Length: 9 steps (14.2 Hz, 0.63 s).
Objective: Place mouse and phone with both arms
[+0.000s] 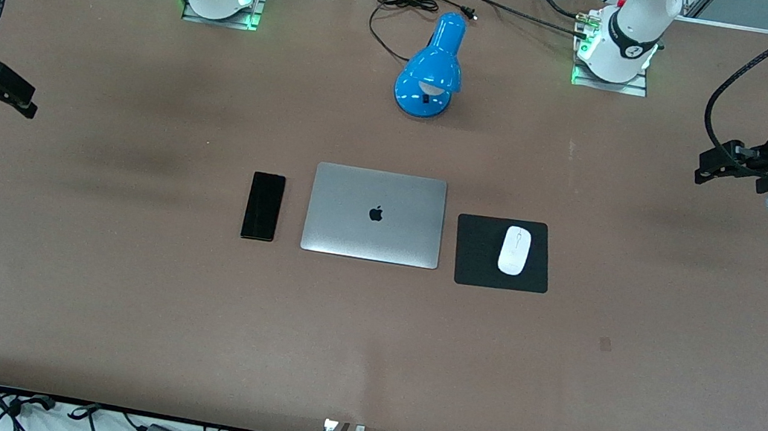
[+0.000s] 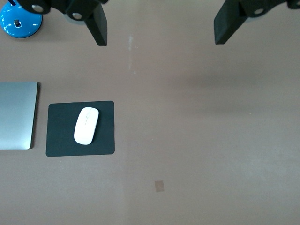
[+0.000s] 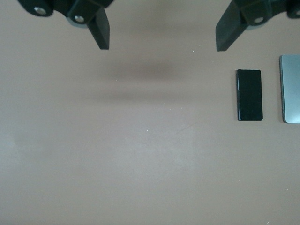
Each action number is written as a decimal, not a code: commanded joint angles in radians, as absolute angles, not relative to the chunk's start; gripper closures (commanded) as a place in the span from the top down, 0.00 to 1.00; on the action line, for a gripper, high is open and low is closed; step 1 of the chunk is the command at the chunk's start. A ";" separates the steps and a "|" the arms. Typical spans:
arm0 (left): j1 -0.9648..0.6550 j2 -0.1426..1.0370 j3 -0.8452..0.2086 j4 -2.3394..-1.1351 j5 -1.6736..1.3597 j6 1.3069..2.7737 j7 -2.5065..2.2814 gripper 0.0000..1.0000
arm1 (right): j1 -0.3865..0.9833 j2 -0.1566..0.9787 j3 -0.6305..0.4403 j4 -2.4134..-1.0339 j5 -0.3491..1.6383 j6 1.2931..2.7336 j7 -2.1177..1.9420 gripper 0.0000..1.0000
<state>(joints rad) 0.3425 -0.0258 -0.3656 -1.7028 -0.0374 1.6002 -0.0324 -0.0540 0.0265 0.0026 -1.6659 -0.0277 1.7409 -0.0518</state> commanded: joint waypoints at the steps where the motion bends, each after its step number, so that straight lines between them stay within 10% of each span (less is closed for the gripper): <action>1: 0.353 -0.005 -0.374 -1.671 -0.018 1.589 -0.011 1.00 | -0.060 -0.035 0.006 -1.750 -0.034 1.776 -0.068 1.00; 9: 0.161 0.005 -0.201 -1.648 -0.015 1.552 -0.026 1.00 | -0.054 -0.038 0.011 -1.743 -0.028 1.760 -0.064 1.00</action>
